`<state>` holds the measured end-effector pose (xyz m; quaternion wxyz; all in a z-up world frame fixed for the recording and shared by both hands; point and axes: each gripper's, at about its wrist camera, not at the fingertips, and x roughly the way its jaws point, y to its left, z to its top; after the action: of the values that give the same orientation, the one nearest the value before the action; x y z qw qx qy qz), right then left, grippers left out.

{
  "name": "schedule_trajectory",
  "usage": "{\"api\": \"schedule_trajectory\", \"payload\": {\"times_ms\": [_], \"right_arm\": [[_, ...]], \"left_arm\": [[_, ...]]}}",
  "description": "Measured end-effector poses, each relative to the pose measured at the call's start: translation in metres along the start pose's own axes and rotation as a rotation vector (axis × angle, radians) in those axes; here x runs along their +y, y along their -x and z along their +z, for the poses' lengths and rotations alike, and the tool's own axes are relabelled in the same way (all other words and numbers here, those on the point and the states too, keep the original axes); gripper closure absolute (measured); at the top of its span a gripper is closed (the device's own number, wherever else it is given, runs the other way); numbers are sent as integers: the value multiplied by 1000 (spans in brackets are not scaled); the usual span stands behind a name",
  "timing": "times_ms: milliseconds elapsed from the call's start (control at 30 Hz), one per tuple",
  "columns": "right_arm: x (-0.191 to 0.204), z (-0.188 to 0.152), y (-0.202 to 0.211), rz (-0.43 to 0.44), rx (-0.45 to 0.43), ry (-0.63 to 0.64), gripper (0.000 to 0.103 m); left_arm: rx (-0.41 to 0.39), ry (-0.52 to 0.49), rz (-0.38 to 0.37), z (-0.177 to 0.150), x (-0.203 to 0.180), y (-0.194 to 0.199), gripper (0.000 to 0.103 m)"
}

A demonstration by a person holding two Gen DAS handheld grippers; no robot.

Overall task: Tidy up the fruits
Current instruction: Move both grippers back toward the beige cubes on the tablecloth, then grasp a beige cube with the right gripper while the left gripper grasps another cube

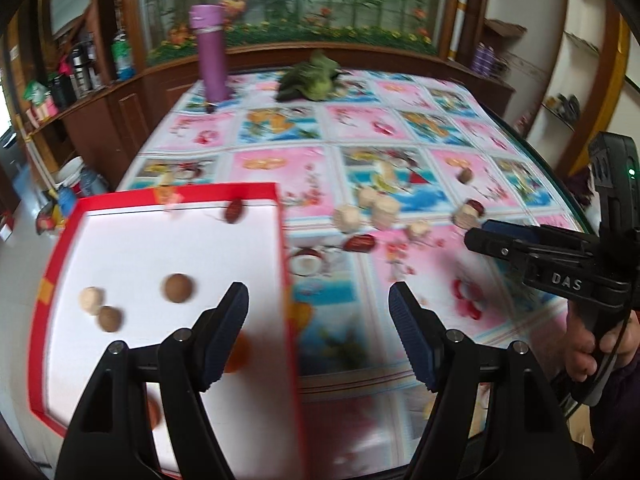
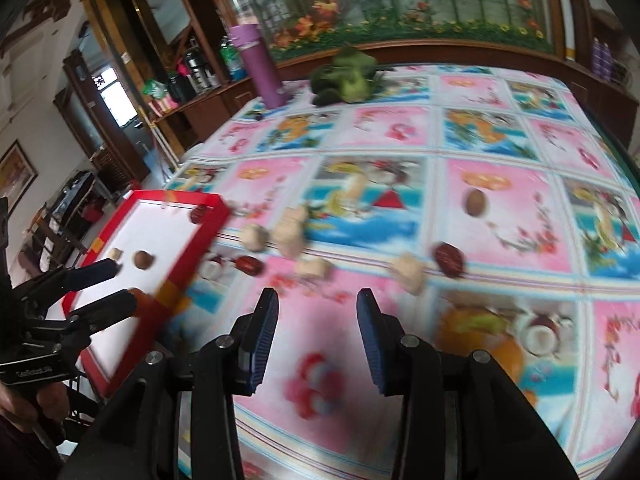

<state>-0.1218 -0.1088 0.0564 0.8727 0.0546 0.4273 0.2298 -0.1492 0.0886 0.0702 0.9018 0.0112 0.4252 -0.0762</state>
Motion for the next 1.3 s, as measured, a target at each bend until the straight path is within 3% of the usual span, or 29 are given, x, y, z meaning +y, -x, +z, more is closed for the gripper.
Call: {"api": "schedule_trajectory", "payload": {"times_ms": [333, 633, 733, 767, 867, 933, 1000, 1167, 1300], "right_arm": [[-39, 5, -17, -64, 22, -52, 63], [-45, 15, -32, -55, 28, -41, 63], [-46, 15, -34, -64, 30, -39, 69], [-47, 15, -34, -62, 34, -36, 77], [-49, 14, -32, -58, 33, -48, 77], [-53, 14, -30, -62, 32, -58, 77], [-56, 14, -28, -54, 35, -74, 77], [-66, 11, -23, -31, 39, -128, 77], [-66, 11, -22, -23, 42, -136, 77]], "left_arm": [[72, -65, -77, 14, -42, -36, 30], [129, -58, -116, 28, -55, -68, 30], [123, -69, -111, 33, -61, -73, 30], [124, -71, -110, 35, -63, -76, 30], [129, -78, -117, 39, -67, -85, 30], [140, -82, -111, 42, -71, -92, 32], [143, -77, -118, 43, -73, -96, 41], [156, -44, -95, 49, -74, -109, 42], [157, -39, -76, 49, -77, -117, 53]]}}
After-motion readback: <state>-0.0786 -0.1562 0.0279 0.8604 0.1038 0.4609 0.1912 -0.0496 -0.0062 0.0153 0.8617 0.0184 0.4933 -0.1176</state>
